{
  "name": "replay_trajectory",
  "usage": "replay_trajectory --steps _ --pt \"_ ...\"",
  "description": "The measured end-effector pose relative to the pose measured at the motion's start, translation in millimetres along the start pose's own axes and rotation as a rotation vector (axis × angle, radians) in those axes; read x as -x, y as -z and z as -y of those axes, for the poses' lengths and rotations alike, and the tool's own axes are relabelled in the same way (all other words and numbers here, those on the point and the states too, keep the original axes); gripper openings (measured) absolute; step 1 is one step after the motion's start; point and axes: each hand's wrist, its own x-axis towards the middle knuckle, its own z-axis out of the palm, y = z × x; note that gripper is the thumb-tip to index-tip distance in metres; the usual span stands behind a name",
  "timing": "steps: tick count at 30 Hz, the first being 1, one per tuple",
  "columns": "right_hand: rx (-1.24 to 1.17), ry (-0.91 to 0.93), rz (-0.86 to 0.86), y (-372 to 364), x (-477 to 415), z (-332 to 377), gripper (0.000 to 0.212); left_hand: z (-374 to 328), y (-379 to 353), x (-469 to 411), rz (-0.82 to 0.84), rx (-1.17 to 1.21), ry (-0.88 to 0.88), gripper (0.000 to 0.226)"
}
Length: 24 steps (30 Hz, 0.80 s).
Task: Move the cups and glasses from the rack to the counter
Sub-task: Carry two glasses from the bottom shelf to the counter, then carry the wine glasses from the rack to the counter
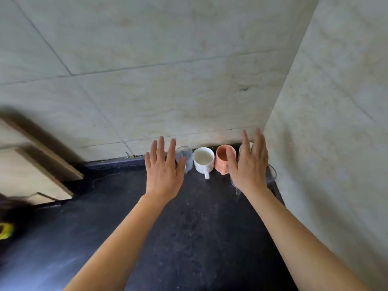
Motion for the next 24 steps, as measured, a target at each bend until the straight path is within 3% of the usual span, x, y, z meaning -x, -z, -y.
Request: replay_trajectory --steps 6,10,14,24 --pt "-0.138 0.481 0.021 -6 1 125 0.071 69 109 73 -0.314 -0.222 0.229 0.066" --pt "-0.301 0.742 0.158 -24 56 212 0.073 110 152 177 -0.378 -0.343 0.513 0.068" --pt "-0.443 1.017 0.294 -16 152 296 0.074 141 195 303 -0.411 -0.459 0.756 0.071" --pt "-0.722 1.511 0.382 42 447 474 0.08 179 296 627 -0.641 -0.64 1.195 0.075"
